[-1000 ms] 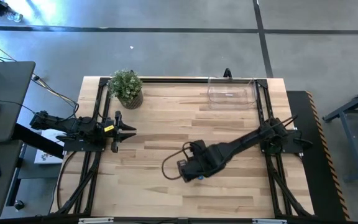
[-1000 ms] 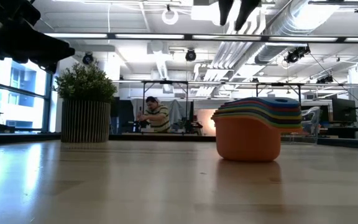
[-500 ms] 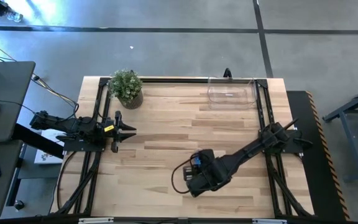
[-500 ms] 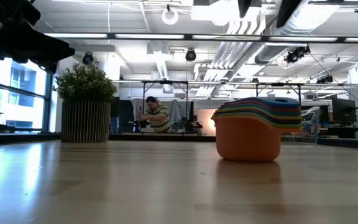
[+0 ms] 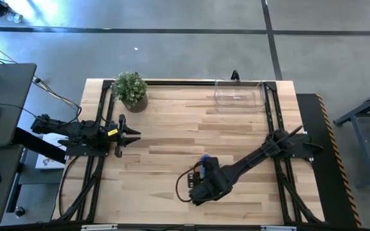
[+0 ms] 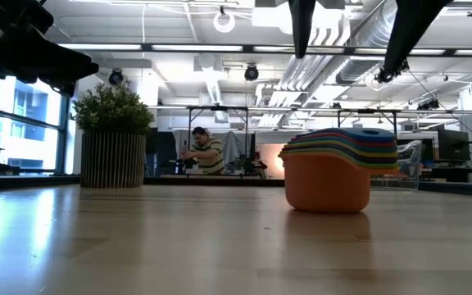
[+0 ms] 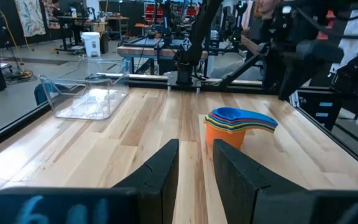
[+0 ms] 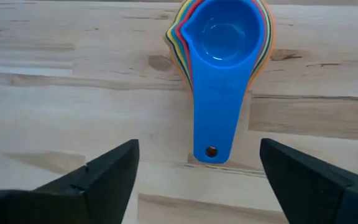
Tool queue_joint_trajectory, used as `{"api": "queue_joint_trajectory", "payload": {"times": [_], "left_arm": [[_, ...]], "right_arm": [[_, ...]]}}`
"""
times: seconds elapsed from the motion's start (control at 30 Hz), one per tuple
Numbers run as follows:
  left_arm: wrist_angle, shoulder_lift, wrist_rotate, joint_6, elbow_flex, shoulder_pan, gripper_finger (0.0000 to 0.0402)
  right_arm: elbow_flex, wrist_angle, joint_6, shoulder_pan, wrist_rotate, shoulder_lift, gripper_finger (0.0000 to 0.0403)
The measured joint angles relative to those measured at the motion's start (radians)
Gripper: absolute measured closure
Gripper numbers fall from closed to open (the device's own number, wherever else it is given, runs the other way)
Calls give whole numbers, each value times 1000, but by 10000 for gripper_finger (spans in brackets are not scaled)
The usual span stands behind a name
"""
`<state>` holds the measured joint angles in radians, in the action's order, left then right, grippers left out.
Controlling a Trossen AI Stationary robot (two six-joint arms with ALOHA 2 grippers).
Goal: Nest measuring cups in basket
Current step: Put the nested measuring cups into the transparent bin
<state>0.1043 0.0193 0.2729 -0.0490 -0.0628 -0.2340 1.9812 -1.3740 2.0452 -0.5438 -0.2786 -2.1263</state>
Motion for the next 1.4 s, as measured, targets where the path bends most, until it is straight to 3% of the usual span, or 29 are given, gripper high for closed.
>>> {"api": "queue_joint_trajectory", "payload": {"times": [0.23, 1.03, 1.4], "left_arm": [[0, 0, 0, 0, 0, 0, 312], [0, 0, 0, 0, 0, 0, 312], [0, 0, 0, 0, 0, 0, 312]], "right_arm": [[0, 1, 26, 5, 1, -49, 61], [-3, -28, -7, 77, 95, -121, 61], [-135, 122, -3, 95, 103, -121, 61]]}}
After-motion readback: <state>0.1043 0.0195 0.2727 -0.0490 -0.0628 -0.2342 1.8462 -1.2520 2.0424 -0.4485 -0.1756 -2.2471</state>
